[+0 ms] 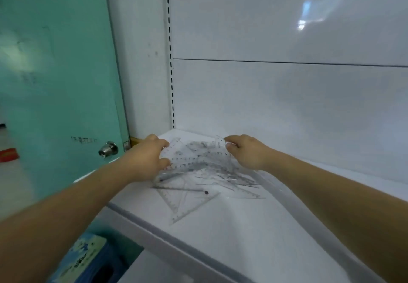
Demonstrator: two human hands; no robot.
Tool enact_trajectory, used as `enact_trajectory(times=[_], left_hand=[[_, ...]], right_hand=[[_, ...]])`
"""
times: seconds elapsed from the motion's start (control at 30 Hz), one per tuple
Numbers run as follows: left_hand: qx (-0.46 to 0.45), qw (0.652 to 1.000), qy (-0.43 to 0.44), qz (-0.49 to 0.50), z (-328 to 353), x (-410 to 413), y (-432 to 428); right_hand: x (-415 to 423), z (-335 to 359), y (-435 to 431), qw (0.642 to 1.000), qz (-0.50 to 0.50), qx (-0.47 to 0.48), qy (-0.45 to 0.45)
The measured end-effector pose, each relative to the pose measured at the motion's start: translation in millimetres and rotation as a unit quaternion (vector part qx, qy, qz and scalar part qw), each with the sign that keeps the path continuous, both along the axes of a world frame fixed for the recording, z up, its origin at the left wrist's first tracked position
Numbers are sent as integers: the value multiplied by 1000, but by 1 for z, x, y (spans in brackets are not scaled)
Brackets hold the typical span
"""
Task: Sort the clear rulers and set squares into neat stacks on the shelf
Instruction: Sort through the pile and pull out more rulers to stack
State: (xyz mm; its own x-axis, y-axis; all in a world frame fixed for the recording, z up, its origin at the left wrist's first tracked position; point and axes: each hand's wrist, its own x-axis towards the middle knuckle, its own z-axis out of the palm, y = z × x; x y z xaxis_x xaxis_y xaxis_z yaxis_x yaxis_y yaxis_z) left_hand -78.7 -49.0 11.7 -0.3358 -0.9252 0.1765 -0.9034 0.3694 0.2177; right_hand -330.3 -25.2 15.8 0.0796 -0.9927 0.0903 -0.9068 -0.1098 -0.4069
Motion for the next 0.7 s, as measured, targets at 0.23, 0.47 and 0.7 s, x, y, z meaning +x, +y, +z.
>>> enact_trajectory(times=[0.23,0.47,0.7], left_hand=[[-13,986,156,-55,1,25,-10],[13,962,219,-164,6,-13,17],[5,933,204,-297,-1,-103,101]], right_hand=[[10,-3,44,992,-98,-23,75],[-3,-2,124,975,-186,-76,91],[-60,6,242,941,-306,-116,86]])
